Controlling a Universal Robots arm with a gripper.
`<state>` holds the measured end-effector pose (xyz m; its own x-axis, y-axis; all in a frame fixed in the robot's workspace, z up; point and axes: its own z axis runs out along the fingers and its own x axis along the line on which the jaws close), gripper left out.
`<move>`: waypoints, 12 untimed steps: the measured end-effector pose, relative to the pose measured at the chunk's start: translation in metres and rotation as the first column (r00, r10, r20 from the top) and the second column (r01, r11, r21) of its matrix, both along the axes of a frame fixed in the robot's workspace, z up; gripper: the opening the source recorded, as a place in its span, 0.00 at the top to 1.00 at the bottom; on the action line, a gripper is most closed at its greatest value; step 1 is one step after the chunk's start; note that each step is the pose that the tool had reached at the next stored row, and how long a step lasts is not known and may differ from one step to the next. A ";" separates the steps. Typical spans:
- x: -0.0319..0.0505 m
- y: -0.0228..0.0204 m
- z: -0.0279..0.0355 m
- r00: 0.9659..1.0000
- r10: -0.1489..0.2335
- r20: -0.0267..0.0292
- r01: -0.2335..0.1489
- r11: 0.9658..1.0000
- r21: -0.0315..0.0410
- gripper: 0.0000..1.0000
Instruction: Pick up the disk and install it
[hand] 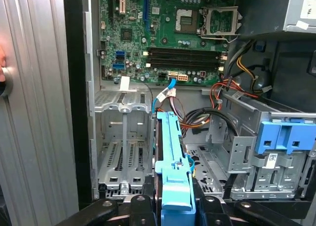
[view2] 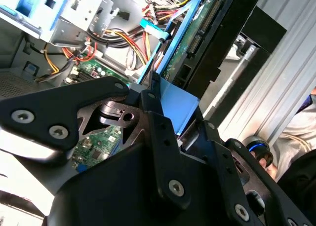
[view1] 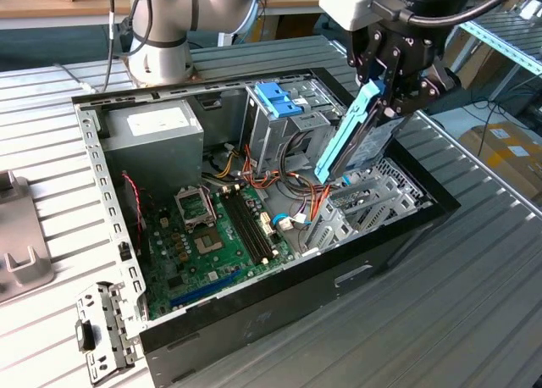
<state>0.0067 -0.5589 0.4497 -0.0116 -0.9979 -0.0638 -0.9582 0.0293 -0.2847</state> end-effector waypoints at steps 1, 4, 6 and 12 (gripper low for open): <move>0.0000 0.0000 -0.0001 1.000 0.000 0.000 0.000 1.000 0.000 0.63; -0.0001 -0.0076 -0.0002 1.000 0.000 0.000 0.000 1.000 0.002 0.63; 0.0000 -0.0118 -0.0001 1.000 0.000 0.000 0.000 1.000 0.003 0.63; -0.0001 -0.0226 -0.0007 1.000 0.000 0.000 0.000 1.000 0.004 0.63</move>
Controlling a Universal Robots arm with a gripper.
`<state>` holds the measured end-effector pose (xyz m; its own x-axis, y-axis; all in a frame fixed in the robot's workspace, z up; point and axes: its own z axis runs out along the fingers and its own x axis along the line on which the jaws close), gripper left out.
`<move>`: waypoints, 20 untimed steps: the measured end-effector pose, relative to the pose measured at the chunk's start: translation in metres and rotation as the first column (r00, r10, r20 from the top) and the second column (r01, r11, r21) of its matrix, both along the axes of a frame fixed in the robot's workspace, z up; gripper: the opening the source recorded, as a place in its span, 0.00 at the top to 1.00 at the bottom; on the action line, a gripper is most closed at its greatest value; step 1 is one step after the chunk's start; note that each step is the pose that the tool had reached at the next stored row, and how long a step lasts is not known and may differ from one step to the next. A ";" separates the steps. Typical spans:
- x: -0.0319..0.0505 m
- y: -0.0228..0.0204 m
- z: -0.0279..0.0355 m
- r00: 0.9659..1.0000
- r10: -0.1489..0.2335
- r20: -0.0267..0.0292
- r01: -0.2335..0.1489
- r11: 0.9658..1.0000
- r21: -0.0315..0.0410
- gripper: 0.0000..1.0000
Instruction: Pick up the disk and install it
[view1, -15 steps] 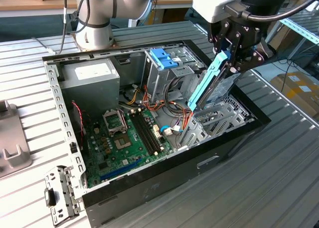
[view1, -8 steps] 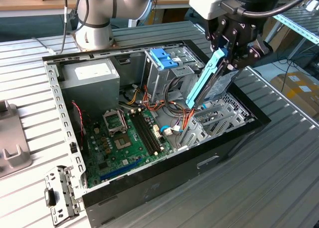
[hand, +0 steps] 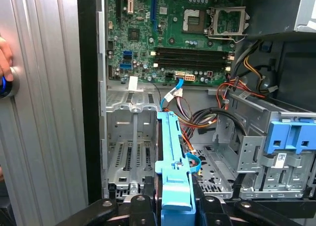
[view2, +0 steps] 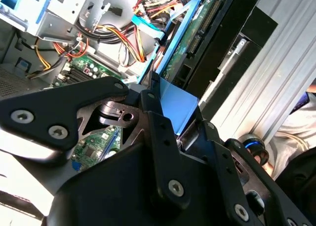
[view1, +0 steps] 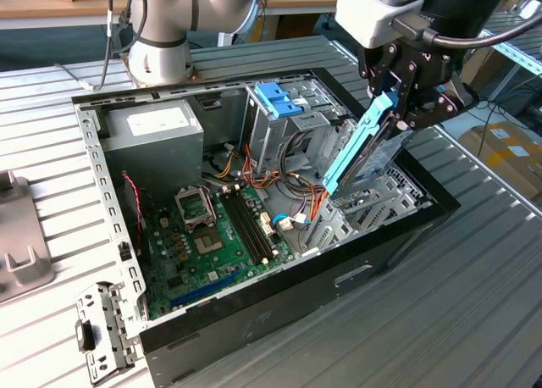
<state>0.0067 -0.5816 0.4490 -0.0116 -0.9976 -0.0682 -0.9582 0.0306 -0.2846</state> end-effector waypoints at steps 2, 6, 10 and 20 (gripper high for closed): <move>0.0000 -0.0066 -0.0007 1.000 0.000 0.000 0.000 1.000 0.000 0.63; 0.0000 -0.0128 -0.0016 1.000 0.000 0.000 0.000 1.000 0.000 0.63; 0.0000 -0.0153 -0.0047 1.000 0.000 0.000 0.000 1.000 0.000 0.63; 0.0000 -0.0278 -0.0059 1.000 0.000 0.000 0.000 1.000 -0.004 0.63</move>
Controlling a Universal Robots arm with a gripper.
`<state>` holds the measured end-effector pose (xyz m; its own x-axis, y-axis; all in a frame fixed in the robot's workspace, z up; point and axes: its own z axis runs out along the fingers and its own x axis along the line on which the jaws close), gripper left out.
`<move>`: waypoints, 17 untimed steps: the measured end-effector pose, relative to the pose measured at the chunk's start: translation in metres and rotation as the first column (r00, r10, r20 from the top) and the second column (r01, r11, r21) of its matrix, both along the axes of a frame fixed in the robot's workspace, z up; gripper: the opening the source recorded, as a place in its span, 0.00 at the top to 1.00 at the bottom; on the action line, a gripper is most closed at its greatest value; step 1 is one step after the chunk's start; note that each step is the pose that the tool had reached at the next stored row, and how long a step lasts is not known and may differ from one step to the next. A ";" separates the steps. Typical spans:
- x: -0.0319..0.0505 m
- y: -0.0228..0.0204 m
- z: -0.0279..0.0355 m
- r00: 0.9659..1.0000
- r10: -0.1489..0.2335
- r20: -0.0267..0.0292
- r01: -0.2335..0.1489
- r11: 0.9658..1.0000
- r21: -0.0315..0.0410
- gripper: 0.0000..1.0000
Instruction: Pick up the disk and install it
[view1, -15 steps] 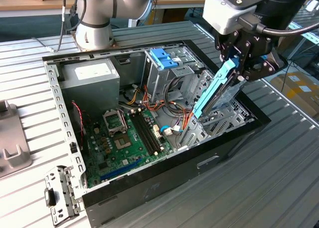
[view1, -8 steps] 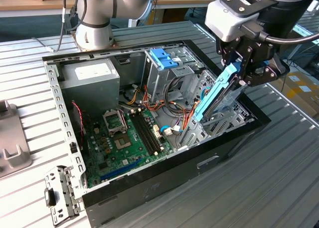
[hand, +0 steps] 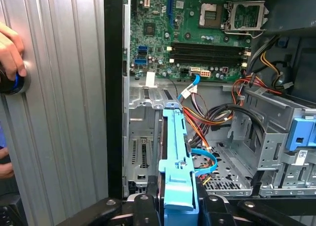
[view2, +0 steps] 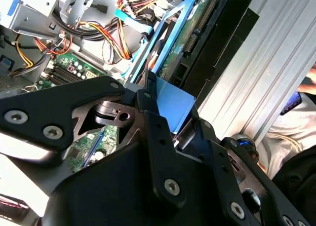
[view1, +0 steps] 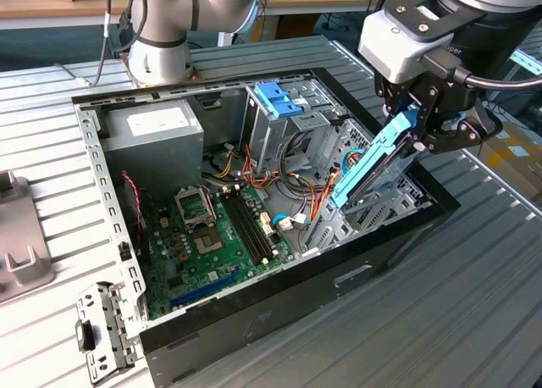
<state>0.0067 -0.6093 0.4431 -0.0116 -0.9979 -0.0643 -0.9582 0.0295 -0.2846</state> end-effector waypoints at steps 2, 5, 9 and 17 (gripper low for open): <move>0.0001 -0.0001 -0.0004 1.000 0.000 0.000 0.000 1.000 -0.005 0.63; 0.0001 -0.0001 -0.0016 1.000 -0.009 0.000 0.009 1.000 -0.007 0.63; 0.0000 -0.0001 -0.0023 1.000 -0.025 0.000 0.025 1.000 -0.008 0.63; 0.0000 -0.0001 -0.0058 1.000 -0.029 0.001 0.029 0.999 -0.026 0.63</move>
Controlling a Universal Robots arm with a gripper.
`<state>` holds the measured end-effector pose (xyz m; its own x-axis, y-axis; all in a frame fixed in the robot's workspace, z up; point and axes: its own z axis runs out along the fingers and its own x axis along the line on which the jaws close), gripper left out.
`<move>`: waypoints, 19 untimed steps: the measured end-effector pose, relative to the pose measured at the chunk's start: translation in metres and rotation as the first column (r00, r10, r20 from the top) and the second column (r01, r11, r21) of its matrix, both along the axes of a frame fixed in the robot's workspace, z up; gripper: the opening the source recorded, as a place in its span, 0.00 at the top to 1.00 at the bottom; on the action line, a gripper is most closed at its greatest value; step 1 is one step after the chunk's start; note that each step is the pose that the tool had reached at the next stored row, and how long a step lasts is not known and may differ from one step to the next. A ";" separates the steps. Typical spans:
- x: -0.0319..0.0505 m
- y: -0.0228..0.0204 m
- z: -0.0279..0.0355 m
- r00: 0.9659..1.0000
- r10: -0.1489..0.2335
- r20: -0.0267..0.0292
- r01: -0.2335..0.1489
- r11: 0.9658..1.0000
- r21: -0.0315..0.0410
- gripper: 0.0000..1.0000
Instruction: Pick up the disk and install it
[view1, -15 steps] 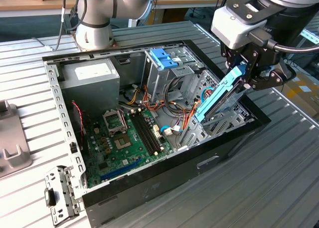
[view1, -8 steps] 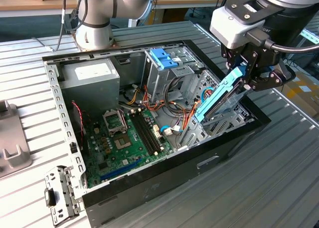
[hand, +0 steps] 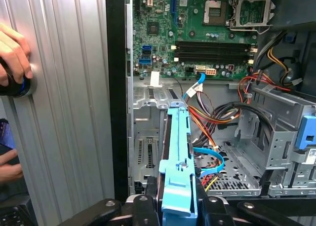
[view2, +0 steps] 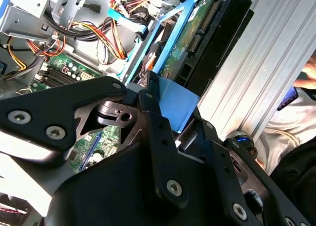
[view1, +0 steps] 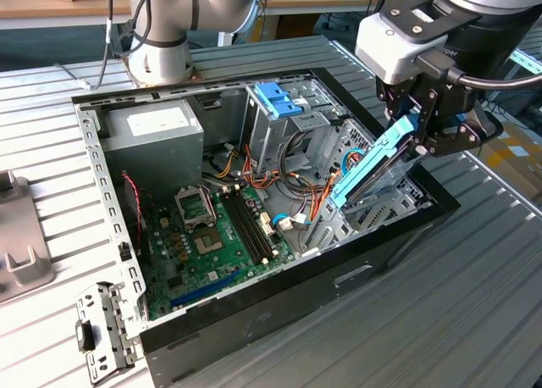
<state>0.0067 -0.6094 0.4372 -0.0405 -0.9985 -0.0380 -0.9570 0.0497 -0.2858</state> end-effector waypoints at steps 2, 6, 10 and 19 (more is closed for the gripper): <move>0.0000 0.0000 -0.0002 1.000 0.000 0.000 0.000 1.000 0.000 0.63; 0.0005 0.0000 0.0000 1.000 0.000 0.000 0.000 1.000 0.000 0.63; 0.0015 -0.0001 0.0043 1.000 0.000 0.000 0.000 1.000 0.001 0.63; 0.0038 0.0002 0.0258 1.000 0.000 0.000 0.000 1.000 0.000 0.63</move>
